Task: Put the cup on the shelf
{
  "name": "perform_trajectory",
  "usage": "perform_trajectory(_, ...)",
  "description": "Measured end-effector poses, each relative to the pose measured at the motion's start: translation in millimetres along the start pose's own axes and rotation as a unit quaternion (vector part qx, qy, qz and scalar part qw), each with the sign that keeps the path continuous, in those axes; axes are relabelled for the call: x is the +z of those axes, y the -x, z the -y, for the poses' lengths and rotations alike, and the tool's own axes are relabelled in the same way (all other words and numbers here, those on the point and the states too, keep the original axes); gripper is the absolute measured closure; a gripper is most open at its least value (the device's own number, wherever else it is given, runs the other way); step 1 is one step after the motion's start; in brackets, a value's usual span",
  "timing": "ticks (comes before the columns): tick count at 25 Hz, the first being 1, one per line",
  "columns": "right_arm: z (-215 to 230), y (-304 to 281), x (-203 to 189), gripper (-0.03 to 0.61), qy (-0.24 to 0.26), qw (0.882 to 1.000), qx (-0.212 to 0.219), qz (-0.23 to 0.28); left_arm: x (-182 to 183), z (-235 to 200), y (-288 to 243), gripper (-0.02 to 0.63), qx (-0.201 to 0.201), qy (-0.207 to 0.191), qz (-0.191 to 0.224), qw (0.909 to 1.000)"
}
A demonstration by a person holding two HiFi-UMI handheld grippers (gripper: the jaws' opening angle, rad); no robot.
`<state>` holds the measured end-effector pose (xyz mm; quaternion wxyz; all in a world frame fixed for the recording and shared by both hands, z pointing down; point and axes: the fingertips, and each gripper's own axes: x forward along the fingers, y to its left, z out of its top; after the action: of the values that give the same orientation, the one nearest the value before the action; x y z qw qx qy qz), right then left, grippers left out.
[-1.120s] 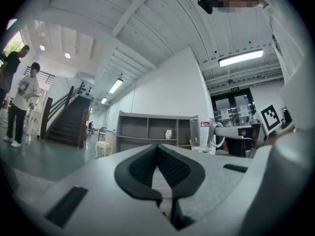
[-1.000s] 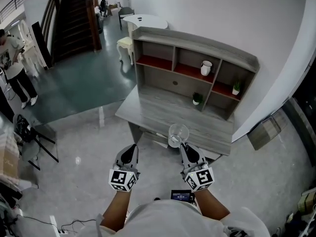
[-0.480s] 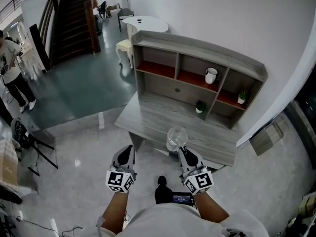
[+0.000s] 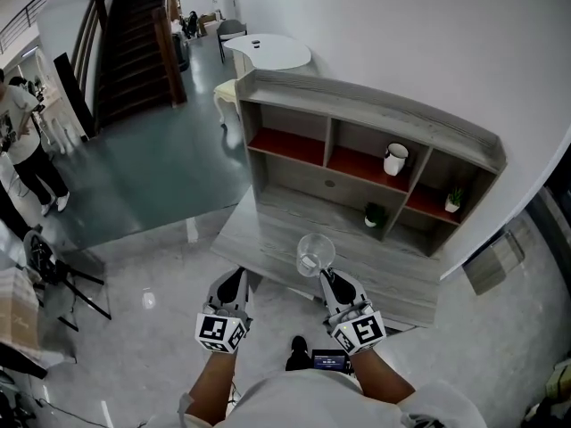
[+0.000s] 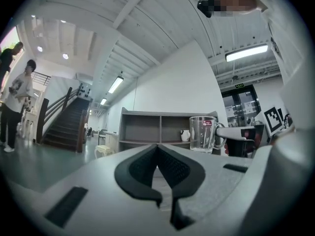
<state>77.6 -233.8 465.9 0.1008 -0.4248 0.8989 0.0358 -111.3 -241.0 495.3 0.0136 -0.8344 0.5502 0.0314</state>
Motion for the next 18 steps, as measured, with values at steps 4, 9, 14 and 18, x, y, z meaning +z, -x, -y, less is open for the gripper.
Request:
perform_trajectory(4,26.8,-33.3,-2.8,0.528,-0.001,1.0,0.006,0.0,2.1,-14.8,-36.1,0.607,0.003,0.003,0.002,1.0)
perform_trajectory(9,52.2,-74.7,-3.3,0.529,-0.004,1.0,0.015,0.004,7.3,-35.1,-77.1,0.607,0.009,0.003,0.008,0.9999)
perform_trajectory(14,74.9,-104.0,-7.7,0.529,-0.008,1.0,0.019,0.007,6.4,-47.8,-112.1,0.607,0.01,0.001,0.007,0.9999)
perform_trajectory(18,87.7,-123.2,-10.9,0.529,-0.007,1.0,0.024,0.01,4.9,-57.4,-133.3,0.607,0.013,0.001,0.008,0.9999)
